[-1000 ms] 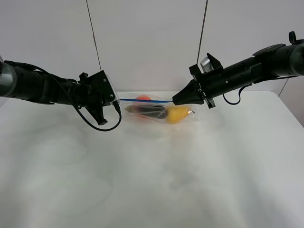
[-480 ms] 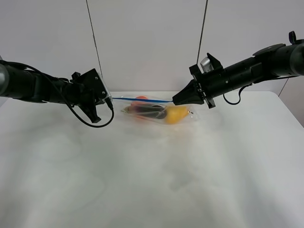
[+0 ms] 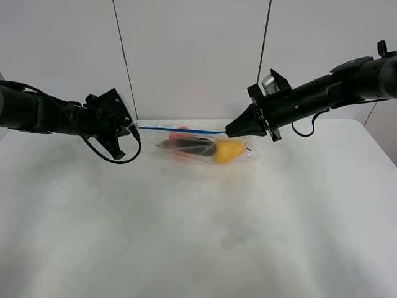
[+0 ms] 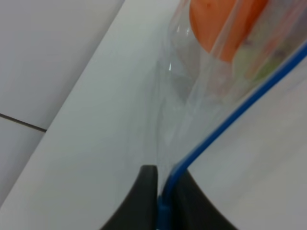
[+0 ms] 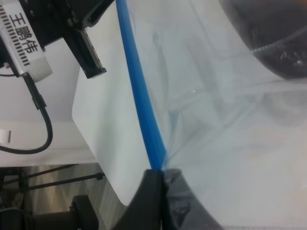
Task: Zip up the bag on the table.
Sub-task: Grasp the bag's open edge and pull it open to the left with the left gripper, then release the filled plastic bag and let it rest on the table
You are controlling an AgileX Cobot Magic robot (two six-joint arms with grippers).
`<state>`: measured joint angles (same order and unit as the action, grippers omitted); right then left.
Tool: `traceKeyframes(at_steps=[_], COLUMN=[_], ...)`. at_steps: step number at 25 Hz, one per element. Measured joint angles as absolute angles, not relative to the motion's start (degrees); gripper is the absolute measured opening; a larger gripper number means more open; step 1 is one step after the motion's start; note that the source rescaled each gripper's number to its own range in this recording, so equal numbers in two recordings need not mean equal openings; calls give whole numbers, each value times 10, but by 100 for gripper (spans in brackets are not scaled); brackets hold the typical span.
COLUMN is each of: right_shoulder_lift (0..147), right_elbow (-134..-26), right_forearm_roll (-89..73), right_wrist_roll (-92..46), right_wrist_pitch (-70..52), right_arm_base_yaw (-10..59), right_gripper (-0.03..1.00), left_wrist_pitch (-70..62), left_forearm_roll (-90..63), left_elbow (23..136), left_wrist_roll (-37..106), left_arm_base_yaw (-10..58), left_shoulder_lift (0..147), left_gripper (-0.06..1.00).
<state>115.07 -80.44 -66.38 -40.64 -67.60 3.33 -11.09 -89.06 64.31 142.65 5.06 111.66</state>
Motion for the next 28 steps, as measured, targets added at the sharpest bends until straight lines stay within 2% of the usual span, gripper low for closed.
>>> traceKeyframes(at_steps=[2, 3, 5, 7, 9, 12, 16, 23, 28], right_shoulder_lift=[1151, 1150, 1150, 1148, 1146, 1145, 1145, 1145, 1145], right_elbow=[-804, -804, -804, -804, -804, -804, -804, -804, -804], right_forearm_roll=[-653, -648, -643, -643, -643, -643, -643, -643, -643], right_wrist_roll=[-406, -406, -406, -406, -406, -406, -406, -406, -406], right_wrist_pitch=[-683, -687, -689, -689, -689, -690, -690, -690, -690], right_arm_base_yaw=[31, 30, 29, 29, 29, 29, 29, 29, 29], right_gripper=[0, 0, 0, 0, 0, 0, 0, 0, 0], left_wrist_pitch=[-98, -85, -69, -67, -61, -48, -42, -42, -154], left_forearm_roll=[-904, -916, -940, -969, -981, -986, -986, -989, -991], left_elbow=[643, 643, 643, 643, 643, 643, 643, 643, 643], left_wrist_roll=[1425, 1425, 1424, 1424, 1424, 1424, 1372, 1155, 1071], left_arm_base_yaw=[48, 44, 37, 36, 36, 29, 0, -46, -70], left_shoulder_lift=[1117, 1117, 1119, 1120, 1120, 1120, 1120, 1120, 1120], left_gripper=[11, 23, 56, 82, 93, 99, 100, 92, 92])
